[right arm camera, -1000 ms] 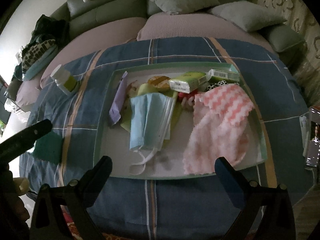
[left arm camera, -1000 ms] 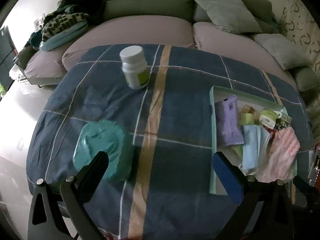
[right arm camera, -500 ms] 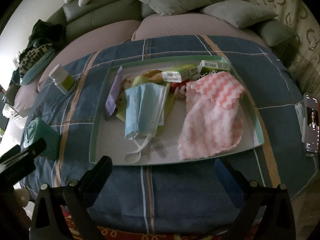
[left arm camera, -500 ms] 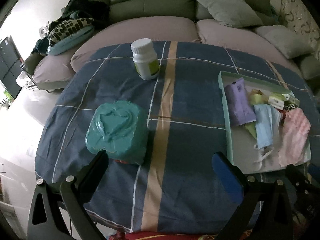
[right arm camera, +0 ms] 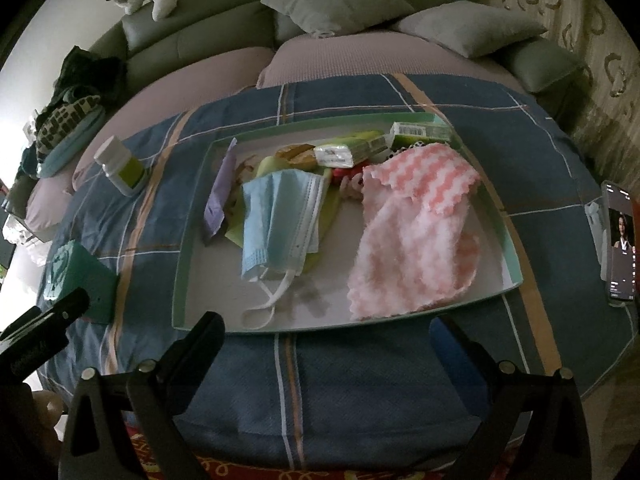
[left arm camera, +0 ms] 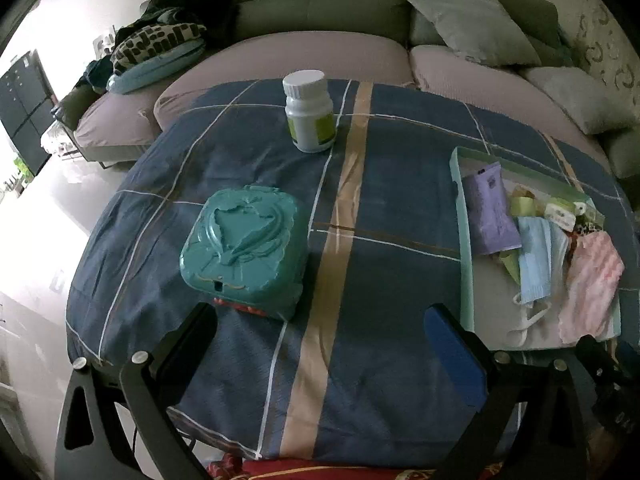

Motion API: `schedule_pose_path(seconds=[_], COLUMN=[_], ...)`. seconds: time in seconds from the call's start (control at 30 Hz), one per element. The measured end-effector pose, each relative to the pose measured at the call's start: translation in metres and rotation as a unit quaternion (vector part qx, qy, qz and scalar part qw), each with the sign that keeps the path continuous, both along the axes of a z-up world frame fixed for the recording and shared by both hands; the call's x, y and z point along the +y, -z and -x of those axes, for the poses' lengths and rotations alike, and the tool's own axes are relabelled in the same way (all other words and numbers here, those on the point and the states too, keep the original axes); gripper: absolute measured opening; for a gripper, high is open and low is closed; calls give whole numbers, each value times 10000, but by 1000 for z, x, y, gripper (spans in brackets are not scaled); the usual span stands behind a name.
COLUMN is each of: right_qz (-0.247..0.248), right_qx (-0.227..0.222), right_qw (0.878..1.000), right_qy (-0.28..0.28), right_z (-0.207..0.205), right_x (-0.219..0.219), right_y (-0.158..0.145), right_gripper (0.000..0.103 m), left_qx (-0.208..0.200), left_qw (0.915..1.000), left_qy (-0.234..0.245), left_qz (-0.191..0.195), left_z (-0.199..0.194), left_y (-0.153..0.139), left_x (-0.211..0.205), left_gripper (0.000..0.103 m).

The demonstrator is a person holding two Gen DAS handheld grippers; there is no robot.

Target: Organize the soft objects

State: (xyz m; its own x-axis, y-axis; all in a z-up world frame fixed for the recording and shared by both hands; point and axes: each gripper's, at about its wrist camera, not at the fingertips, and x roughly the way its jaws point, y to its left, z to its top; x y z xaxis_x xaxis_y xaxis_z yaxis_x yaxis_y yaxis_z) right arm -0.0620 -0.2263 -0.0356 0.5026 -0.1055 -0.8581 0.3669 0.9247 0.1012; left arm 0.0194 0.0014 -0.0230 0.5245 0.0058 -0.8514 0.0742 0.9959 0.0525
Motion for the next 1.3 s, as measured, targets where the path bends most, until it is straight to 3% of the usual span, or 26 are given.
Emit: schedule_pose_path(seconds=[0.5,1.3], right_qz=[30,12], right_qx=[-6,11], right_qw=[10000,10000], right_qy=[-20,-13], right_z=[-1,0], right_x=[1,1], right_y=[0,2], right_gripper=[103,103], left_qx=[-231,-184], left_qw=[9995,9994], left_qy=[80,188], left_qz=[-196,-240], left_z=[7,9], left_y=[-8,-8], left_x=[-8,-15], left_gripper=[103,103])
